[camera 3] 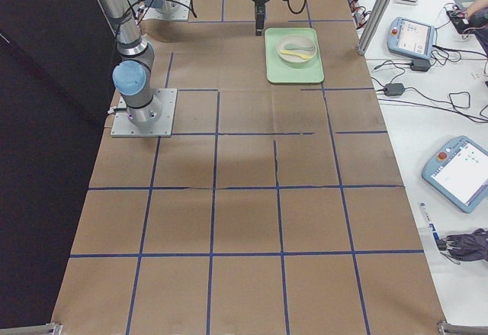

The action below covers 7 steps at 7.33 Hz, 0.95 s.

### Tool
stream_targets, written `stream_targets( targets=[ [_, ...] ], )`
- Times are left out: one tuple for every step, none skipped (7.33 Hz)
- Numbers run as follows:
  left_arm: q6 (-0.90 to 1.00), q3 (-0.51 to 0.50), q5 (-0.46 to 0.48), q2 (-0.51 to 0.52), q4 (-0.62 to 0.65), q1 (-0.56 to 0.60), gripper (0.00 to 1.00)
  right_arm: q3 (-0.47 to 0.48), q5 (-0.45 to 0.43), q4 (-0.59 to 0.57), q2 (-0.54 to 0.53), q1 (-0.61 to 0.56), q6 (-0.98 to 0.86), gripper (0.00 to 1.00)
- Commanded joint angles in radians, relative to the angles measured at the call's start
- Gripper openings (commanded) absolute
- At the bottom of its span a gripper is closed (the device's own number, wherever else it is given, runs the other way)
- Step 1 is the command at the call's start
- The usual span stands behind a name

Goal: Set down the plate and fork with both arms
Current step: 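Release the plate and lift the left gripper while the right gripper approaches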

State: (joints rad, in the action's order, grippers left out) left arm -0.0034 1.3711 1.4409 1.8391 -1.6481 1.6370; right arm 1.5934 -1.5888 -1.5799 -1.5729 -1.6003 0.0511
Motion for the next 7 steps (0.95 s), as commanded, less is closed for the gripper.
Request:
stream_targets(
  targets=[
    [0.005, 0.032, 0.067, -0.177, -0.186, -0.012, 0.99, -0.018, 0.0, -0.014, 0.045, -0.004, 0.015, 1.0],
    [0.008, 0.084, 0.069, -0.254, -0.208, -0.029, 0.99, -0.061, 0.001, -0.015, 0.078, -0.009, 0.018, 1.0],
    [0.014, 0.15, 0.069, -0.326, -0.206, -0.037, 0.99, -0.108, 0.003, -0.012, 0.117, -0.012, 0.019, 1.0],
    [0.022, 0.204, 0.076, -0.363, -0.196, -0.04, 0.99, -0.14, 0.003, -0.012, 0.161, -0.027, 0.065, 1.0],
    [0.06, 0.212, 0.134, -0.357, -0.196, -0.067, 0.99, -0.176, 0.001, -0.015, 0.207, -0.053, 0.093, 1.0],
    [0.115, 0.232, 0.136, -0.365, -0.193, -0.124, 0.99, -0.226, 0.003, -0.025, 0.258, -0.076, 0.12, 1.0],
    [0.127, 0.255, 0.139, -0.373, -0.194, -0.126, 0.99, -0.266, 0.0, -0.063, 0.327, -0.111, 0.184, 1.0]
  ],
)
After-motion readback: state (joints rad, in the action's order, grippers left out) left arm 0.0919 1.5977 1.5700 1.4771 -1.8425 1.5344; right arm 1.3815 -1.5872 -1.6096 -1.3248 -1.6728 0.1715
